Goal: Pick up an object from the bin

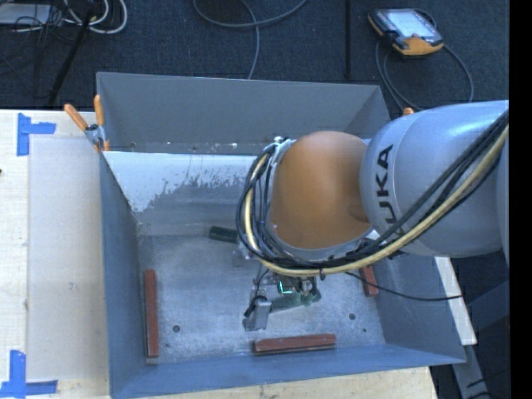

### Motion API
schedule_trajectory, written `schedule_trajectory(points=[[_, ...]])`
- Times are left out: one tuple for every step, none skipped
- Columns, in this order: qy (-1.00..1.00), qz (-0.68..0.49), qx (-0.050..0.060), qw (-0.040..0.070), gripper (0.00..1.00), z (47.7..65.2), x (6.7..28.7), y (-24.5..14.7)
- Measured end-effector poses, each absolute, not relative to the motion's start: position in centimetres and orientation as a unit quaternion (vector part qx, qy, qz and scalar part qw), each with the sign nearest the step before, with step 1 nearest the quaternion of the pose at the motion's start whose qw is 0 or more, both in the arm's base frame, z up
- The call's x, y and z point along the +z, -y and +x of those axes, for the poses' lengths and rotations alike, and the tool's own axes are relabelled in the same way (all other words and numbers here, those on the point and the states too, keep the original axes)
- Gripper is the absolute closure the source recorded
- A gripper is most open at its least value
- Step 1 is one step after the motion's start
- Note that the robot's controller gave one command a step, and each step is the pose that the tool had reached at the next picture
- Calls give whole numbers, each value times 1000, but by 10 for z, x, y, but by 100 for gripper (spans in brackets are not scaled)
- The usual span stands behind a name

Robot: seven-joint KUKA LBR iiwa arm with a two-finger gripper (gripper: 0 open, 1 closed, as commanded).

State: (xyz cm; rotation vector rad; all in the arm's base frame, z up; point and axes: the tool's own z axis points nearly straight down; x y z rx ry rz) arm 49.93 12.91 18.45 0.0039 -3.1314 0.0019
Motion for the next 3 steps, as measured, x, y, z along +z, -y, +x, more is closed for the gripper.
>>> schedule_trajectory(points=[[1000,-1,0,1,0,501,188,-129],[999,53,-1,-3,0,498,168,-116],[991,136,0,-2,0,504,101,-87]])
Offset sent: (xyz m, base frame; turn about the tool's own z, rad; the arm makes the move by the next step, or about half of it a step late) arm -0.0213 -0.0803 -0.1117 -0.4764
